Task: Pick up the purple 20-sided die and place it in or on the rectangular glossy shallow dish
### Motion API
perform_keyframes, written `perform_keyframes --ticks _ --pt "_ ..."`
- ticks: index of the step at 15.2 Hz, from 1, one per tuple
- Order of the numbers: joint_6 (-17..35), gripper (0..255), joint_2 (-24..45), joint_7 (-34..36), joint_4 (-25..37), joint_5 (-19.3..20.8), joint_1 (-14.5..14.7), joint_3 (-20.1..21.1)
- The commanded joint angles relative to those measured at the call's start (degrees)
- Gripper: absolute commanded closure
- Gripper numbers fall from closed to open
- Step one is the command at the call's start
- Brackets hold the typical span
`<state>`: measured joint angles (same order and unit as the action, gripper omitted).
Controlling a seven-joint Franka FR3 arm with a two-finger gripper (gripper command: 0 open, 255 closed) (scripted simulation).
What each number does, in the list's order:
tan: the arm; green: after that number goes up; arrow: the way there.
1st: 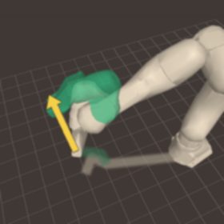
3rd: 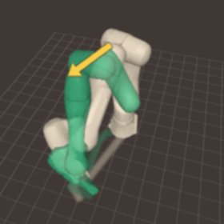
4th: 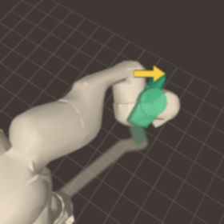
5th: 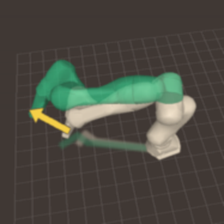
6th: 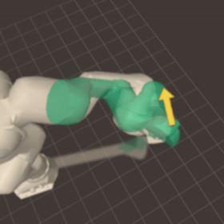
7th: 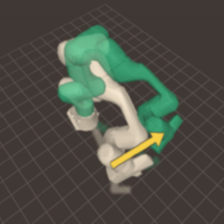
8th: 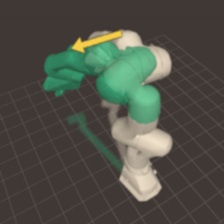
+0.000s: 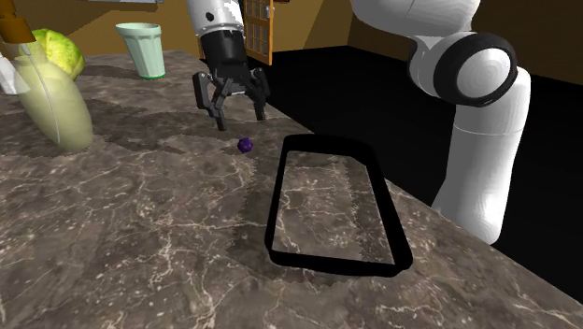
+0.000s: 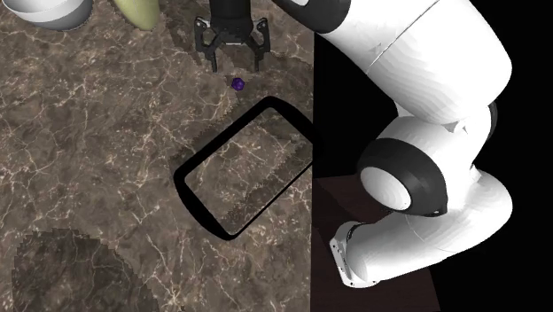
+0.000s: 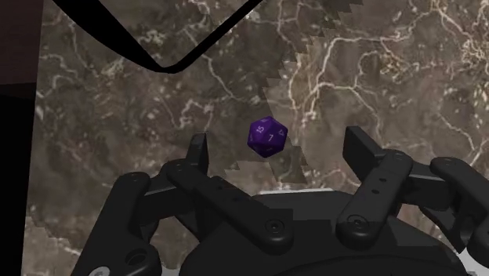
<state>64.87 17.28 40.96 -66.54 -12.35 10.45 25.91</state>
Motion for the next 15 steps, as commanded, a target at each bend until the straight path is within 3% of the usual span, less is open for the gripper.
perform_keyframes --ticks 1,6,14,15 --pt "0.99 0 -0.66 -0.25 -1.96 -0.64 -0.35 -0.05" --pt "5.46 0 -4.19 -1.66 -9.87 -1.65 -1.01 -0.08" --pt "5.45 0 -4.17 -1.65 -9.84 -1.64 -1.0 -0.08" --pt "5.45 255 -4.17 -1.65 -9.84 -1.64 -1.0 -0.08"
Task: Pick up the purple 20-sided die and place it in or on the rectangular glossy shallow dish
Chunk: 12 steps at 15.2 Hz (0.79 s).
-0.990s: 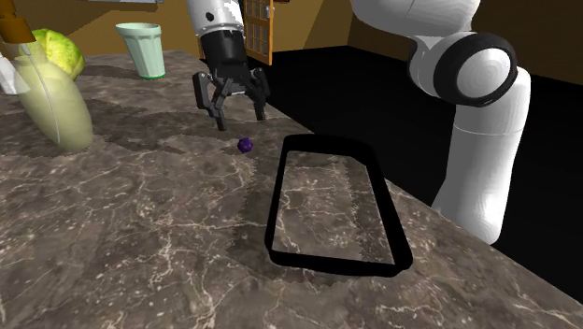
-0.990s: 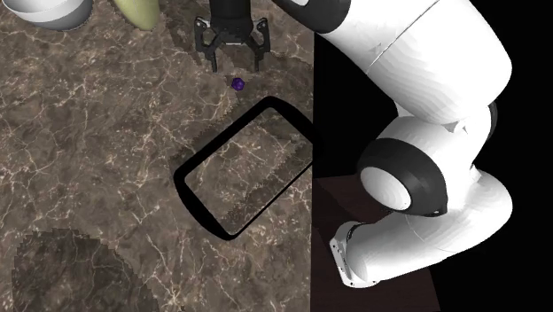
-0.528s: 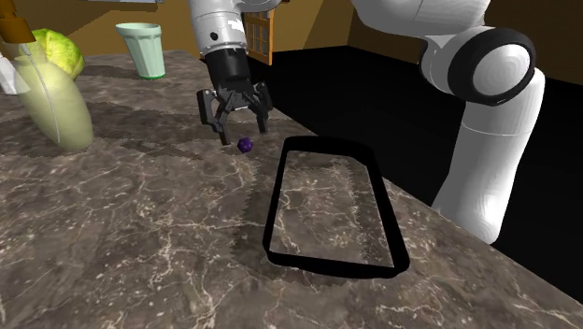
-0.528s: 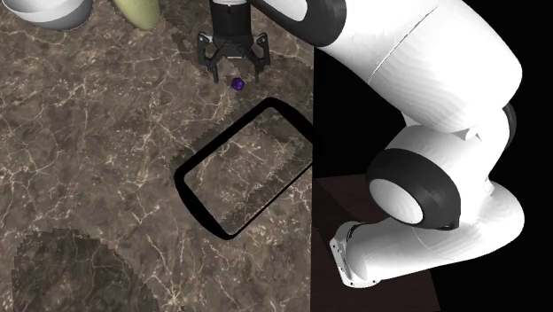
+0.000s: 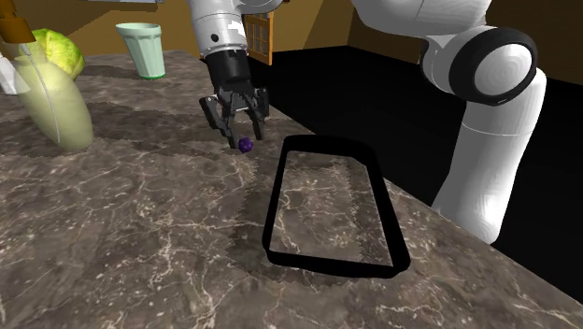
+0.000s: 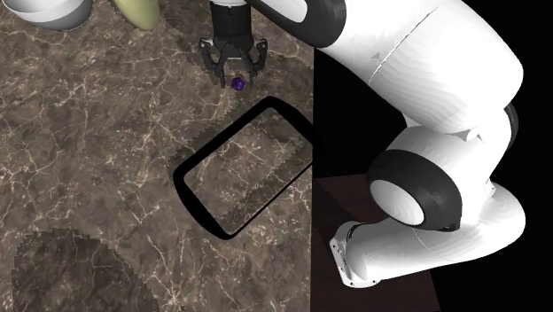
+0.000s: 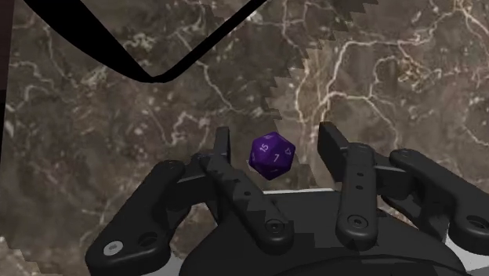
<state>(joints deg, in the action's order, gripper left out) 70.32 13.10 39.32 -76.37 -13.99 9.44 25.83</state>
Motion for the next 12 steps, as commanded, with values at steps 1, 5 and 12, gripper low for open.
perform_keyframes --ticks 1,5,12 --pt "0.0 255 0.0 0.0 0.0 0.0 0.0 0.0" --pt "0.03 255 -0.01 -0.01 -0.04 0.0 0.0 0.0" --pt "-2.52 255 1.02 1.04 3.63 0.11 0.31 0.14"
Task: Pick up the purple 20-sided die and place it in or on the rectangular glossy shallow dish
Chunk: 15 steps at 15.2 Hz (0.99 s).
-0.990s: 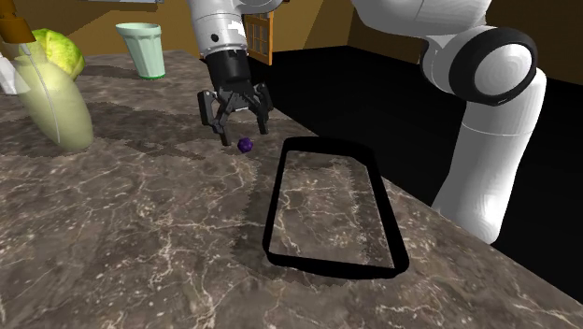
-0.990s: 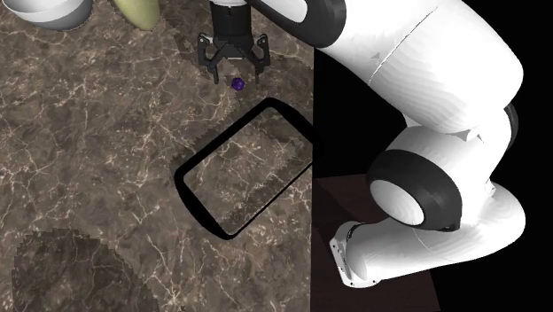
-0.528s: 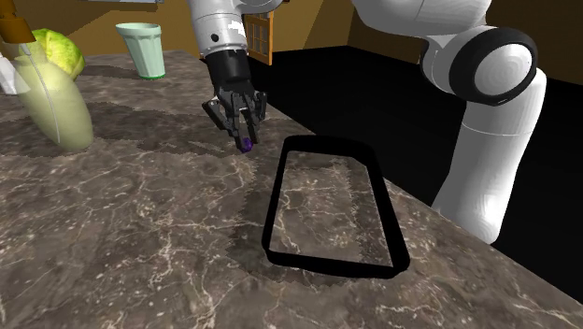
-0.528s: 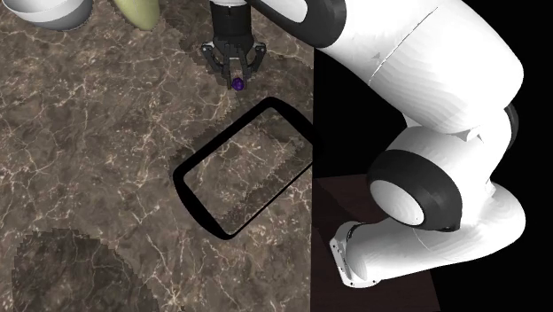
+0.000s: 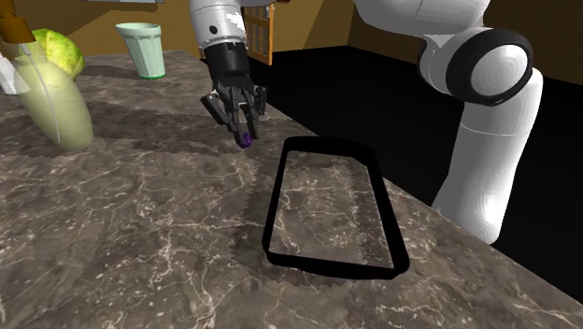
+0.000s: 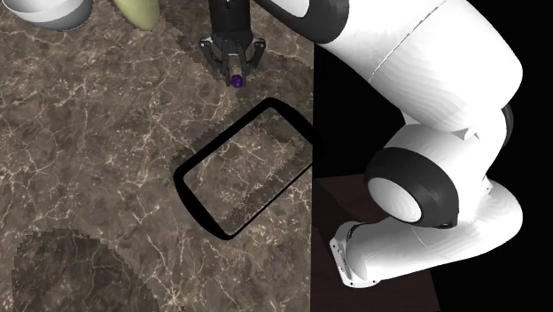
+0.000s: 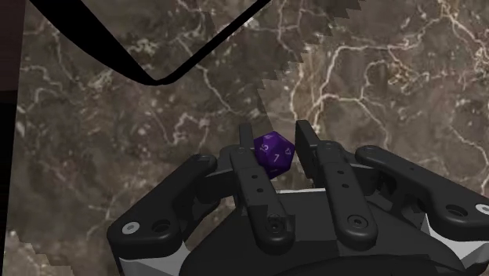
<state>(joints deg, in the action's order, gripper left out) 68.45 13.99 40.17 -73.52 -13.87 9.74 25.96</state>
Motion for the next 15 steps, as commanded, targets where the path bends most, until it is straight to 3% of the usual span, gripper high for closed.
perform_keyframes --ticks 1,9,15 --pt "-1.53 255 0.53 0.55 2.08 0.04 0.14 0.07" --pt "-9.31 255 5.11 4.18 14.73 0.77 1.85 0.64" --pt "-16.91 255 11.36 8.03 28.92 2.07 4.79 1.22"
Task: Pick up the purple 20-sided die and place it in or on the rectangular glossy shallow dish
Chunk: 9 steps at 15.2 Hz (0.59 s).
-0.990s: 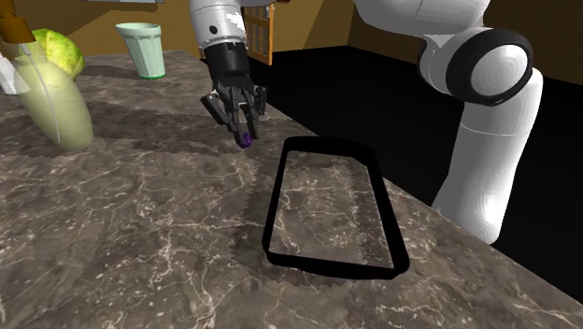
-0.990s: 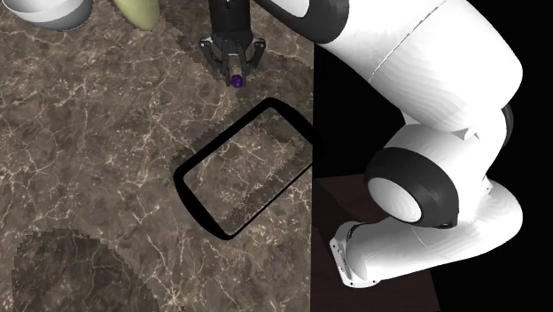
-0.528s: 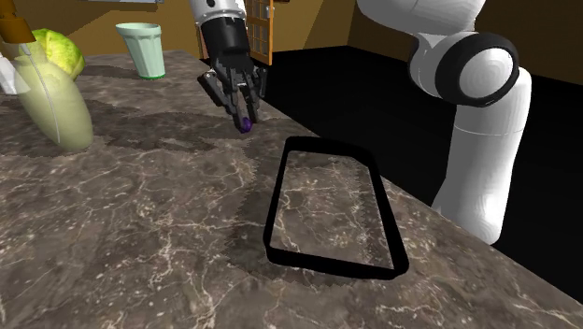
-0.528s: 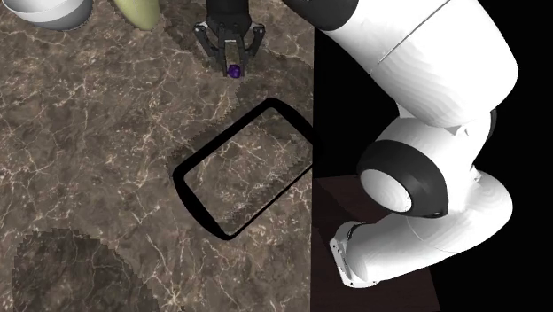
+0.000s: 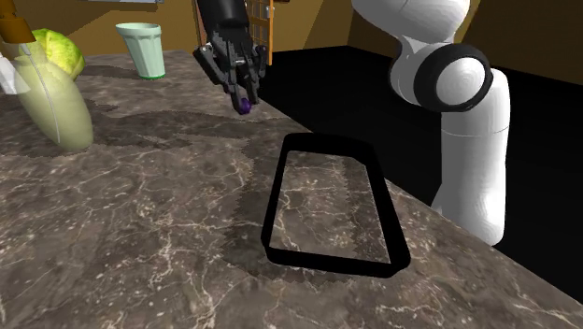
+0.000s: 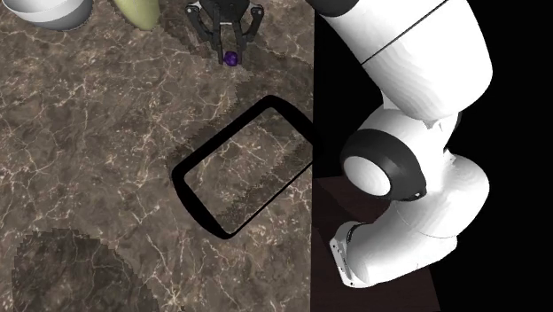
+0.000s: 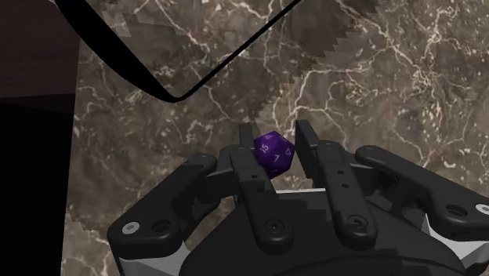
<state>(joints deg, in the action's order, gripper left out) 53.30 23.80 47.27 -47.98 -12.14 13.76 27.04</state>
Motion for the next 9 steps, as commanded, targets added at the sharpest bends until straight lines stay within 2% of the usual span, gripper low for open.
perform_keyframes --ticks 1,4,9 --pt "0.62 255 -3.05 0.12 -3.5 -1.31 -0.92 0.18" --pt "4.4 255 -13.31 -1.44 -16.97 -5.27 -3.91 0.3" --pt "6.42 255 -26.6 -2.93 -31.21 -10.88 -5.71 -0.34"
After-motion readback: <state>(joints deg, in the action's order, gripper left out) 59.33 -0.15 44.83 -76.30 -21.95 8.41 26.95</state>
